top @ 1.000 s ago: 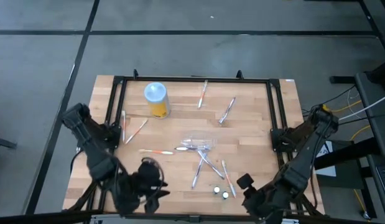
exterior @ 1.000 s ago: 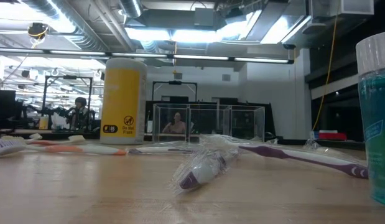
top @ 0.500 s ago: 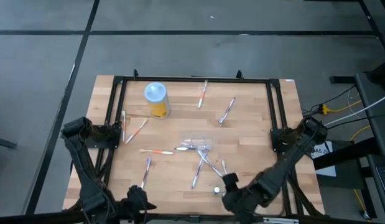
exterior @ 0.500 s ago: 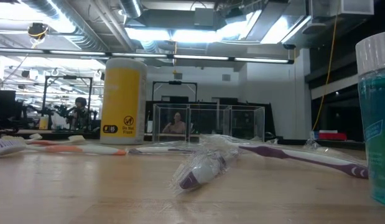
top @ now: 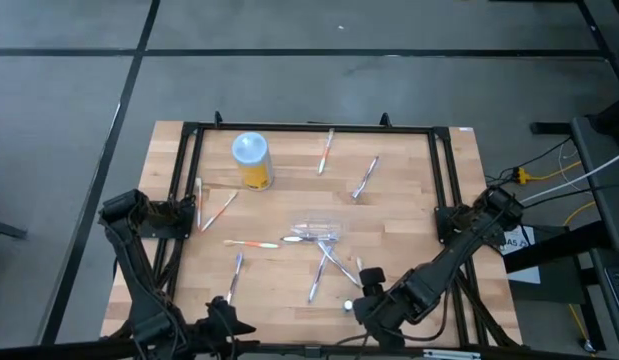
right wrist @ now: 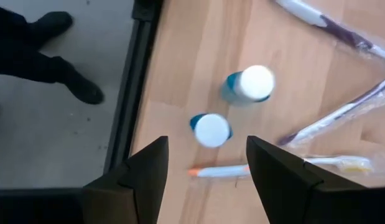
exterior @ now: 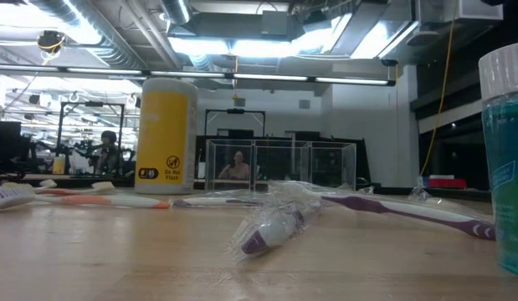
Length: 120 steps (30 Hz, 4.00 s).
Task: Pick & Place toothbrushing station
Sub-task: Put the blue mouthwash into the middle compartment of the transparent organizer
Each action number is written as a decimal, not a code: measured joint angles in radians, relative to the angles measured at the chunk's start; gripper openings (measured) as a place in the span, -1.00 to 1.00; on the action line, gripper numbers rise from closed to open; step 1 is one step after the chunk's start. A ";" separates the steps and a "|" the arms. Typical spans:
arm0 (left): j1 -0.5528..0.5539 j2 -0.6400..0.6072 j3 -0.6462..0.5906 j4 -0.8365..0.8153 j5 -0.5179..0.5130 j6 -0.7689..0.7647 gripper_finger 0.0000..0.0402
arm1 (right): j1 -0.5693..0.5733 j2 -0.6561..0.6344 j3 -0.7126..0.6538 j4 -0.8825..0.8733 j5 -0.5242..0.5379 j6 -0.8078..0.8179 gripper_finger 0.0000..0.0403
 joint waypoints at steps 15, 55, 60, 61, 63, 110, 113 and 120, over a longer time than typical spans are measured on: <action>-0.001 0.000 0.000 -0.001 0.003 0.006 -0.29 | -0.011 0.057 0.000 0.021 -0.030 0.029 0.08; -0.001 -0.001 0.000 -0.001 0.015 0.006 -0.29 | -0.002 0.121 0.001 0.041 0.001 0.053 -0.49; -0.001 -0.001 0.000 -0.001 0.015 0.006 -0.29 | -0.002 0.121 0.001 0.041 -0.012 0.068 -0.52; -0.001 -0.001 0.000 -0.001 0.015 0.006 -0.29 | -0.002 0.121 0.001 0.040 -0.013 0.077 -0.52; -0.001 -0.001 0.000 0.000 0.015 0.006 -0.29 | 0.000 0.120 0.001 0.037 -0.016 0.089 -0.52; -0.069 -0.019 0.000 0.120 -0.530 0.136 -0.29 | -0.645 0.143 0.358 -0.301 -0.128 -0.716 -0.52; -0.054 -0.019 0.000 0.120 -0.491 0.115 -0.29 | -0.642 0.130 0.322 -0.229 -0.095 -0.735 -0.52; -0.040 -0.019 0.000 0.126 -0.456 0.102 -0.29 | -0.654 0.123 0.318 -0.188 -0.075 -0.758 -0.52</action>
